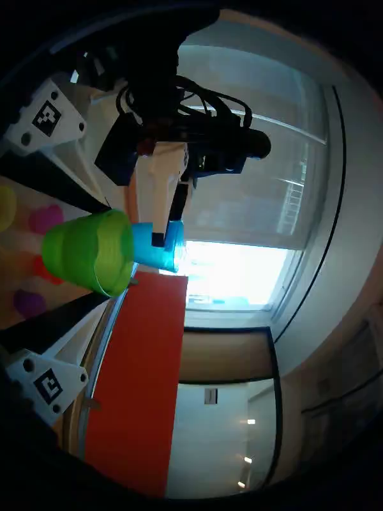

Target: Pour water

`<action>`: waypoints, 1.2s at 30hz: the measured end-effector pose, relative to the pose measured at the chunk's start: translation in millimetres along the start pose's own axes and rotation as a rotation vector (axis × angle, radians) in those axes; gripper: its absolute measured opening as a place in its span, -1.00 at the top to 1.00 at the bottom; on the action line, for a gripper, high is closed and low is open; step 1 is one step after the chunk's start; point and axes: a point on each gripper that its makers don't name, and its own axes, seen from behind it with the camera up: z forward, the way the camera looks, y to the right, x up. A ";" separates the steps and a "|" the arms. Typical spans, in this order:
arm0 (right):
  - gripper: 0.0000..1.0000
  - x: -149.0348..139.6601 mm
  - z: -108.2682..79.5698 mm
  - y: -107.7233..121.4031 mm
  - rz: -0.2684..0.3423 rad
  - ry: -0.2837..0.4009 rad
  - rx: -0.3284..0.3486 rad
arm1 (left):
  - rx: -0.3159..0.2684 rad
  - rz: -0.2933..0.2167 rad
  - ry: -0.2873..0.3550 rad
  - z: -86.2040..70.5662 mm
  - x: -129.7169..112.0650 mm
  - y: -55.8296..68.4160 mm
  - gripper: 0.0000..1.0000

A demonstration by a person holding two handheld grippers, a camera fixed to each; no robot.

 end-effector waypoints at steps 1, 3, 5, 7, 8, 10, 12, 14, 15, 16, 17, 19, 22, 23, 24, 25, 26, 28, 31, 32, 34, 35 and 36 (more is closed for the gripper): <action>-0.81 -0.2 -0.3 -0.1 0.000 -0.003 0.001 | 0.000 0.003 -0.008 -1.0 -1.9 0.1 -0.72; -0.81 -0.8 -0.6 -0.2 -0.001 -0.010 0.003 | 0.002 0.009 -0.022 -3.2 -5.5 0.2 -0.72; -0.81 -1.3 -0.6 -0.4 -0.001 -0.016 0.007 | 0.004 0.014 -0.034 -5.3 -8.4 0.3 -0.72; -0.81 -1.7 -0.1 -0.7 -0.002 -0.021 0.009 | 0.005 0.014 -0.048 -7.7 -12.6 0.2 -0.72; -0.81 -1.9 0.1 -0.9 -0.003 -0.023 0.010 | 0.006 0.014 -0.054 -8.8 -14.6 0.1 -0.72; -0.81 -2.5 0.4 -0.3 -0.006 -0.029 0.009 | 0.005 0.013 -0.074 -11.1 -20.5 0.7 -0.72; -0.81 -3.2 0.4 0.6 -0.009 -0.037 0.007 | 0.004 0.014 -0.093 -13.2 -26.1 1.3 -0.72; -0.82 -3.9 -0.1 1.7 -0.011 -0.045 0.006 | 0.003 0.019 -0.110 -15.0 -30.9 1.7 -0.72; -0.82 -4.1 -0.3 2.2 -0.013 -0.049 0.006 | 0.005 0.022 -0.117 -16.0 -33.1 1.2 -0.72; -0.82 -4.3 -0.5 2.6 -0.014 -0.052 0.005 | 0.007 0.025 -0.123 -16.9 -34.9 0.6 -0.72; -0.82 -4.5 -0.8 3.0 -0.015 -0.055 0.005 | 0.009 0.028 -0.128 -17.8 -36.7 0.0 -0.72; -0.82 -4.3 -1.3 3.4 -0.016 -0.059 0.005 | 0.010 0.029 -0.140 -19.1 -40.8 -0.4 -0.73; -0.83 -4.7 -2.5 4.1 -0.018 -0.064 0.005 | 0.010 0.030 -0.160 -20.7 -46.8 -0.5 -0.73; -0.83 -4.9 -3.0 4.3 -0.018 -0.066 0.005 | 0.010 0.030 -0.166 -21.2 -48.7 -0.4 -0.73; -0.83 -5.4 -3.4 4.6 -0.019 -0.069 0.005 | 0.009 0.032 -0.172 -21.6 -50.6 -0.1 -0.73; -0.83 -5.9 -3.7 4.8 -0.019 -0.071 0.005 | 0.008 0.034 -0.177 -22.0 -52.4 0.2 -0.73; -0.83 -6.4 -3.9 5.1 -0.020 -0.073 0.005 | 0.008 0.036 -0.182 -22.4 -54.1 0.5 -0.73; -0.83 -7.3 -4.9 5.7 -0.022 -0.078 0.005 | 0.004 0.041 -0.191 -23.5 -56.9 2.0 -0.74; -0.83 -9.2 -6.6 6.5 -0.025 -0.084 0.005 | 0.000 0.045 -0.204 -25.1 -61.1 3.7 -0.74; -0.83 -9.9 -7.2 6.7 -0.025 -0.086 0.005 | -0.001 0.046 -0.208 -25.6 -62.4 4.1 -0.74; -0.83 -11.7 -8.5 6.9 -0.024 -0.091 0.005 | -0.003 0.045 -0.217 -26.7 -66.0 5.1 -0.74; -0.83 -12.6 -9.1 7.0 -0.023 -0.093 0.006 | -0.004 0.044 -0.221 -27.2 -67.7 5.7 -0.74; -0.83 -13.5 -9.8 7.3 -0.023 -0.096 0.006 | -0.006 0.043 -0.226 -28.0 -70.0 6.6 -0.74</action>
